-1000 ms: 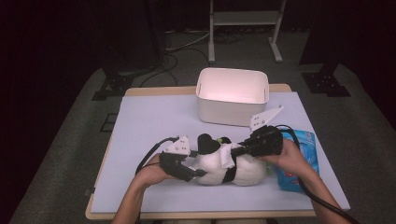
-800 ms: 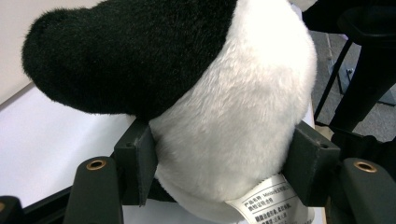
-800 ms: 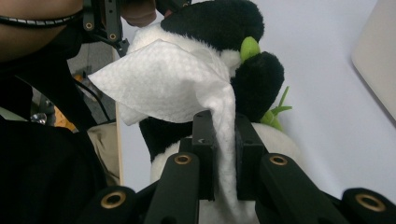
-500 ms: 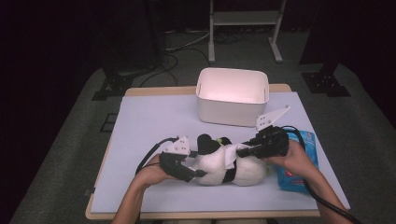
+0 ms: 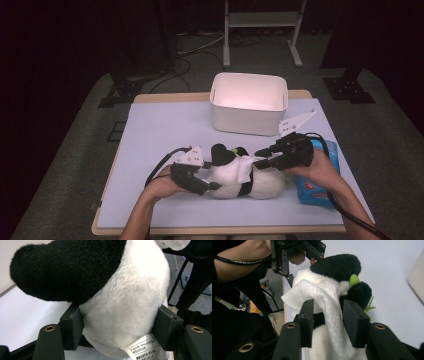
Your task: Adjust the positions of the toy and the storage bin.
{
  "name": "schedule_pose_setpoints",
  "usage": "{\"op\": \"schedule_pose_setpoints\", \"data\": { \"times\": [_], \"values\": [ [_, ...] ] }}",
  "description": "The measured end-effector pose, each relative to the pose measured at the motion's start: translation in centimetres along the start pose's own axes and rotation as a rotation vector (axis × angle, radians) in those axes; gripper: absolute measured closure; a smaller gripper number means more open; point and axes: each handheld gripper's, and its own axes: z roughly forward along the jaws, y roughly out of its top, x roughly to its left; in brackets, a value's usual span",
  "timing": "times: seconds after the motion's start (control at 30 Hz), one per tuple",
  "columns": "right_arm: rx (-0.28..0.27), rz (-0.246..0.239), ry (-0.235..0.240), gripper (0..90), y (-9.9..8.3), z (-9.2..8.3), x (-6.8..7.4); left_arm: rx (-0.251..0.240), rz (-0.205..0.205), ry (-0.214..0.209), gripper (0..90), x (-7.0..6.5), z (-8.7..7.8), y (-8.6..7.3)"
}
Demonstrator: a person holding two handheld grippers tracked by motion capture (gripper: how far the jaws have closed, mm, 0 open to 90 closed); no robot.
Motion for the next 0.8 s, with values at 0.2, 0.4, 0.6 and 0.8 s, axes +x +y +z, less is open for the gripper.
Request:
{"op": "schedule_pose_setpoints", "data": {
  "times": [0.2, 0.4, 0.6, 0.8],
  "values": [
    [0.046, -0.025, -0.009, 79.6, 0.7, 2.1, 0.2, 0.007, 0.012, 0.003, 33.3, -0.2, 0.0, 0.2],
    [0.051, -0.051, -0.022, 84.3, 1.1, 2.5, 0.2, 0.007, 0.013, 0.002, 33.3, -0.1, 0.0, 0.0],
    [0.06, -0.042, -0.032, 84.6, 0.4, 1.5, 0.0, 0.005, 0.011, 0.002, 33.9, 0.0, -0.2, -0.1],
    [0.047, -0.021, -0.038, 84.6, -0.2, 0.8, -0.2, 0.01, 0.02, 0.01, 34.6, -0.2, -0.5, 0.1]
  ]
}}
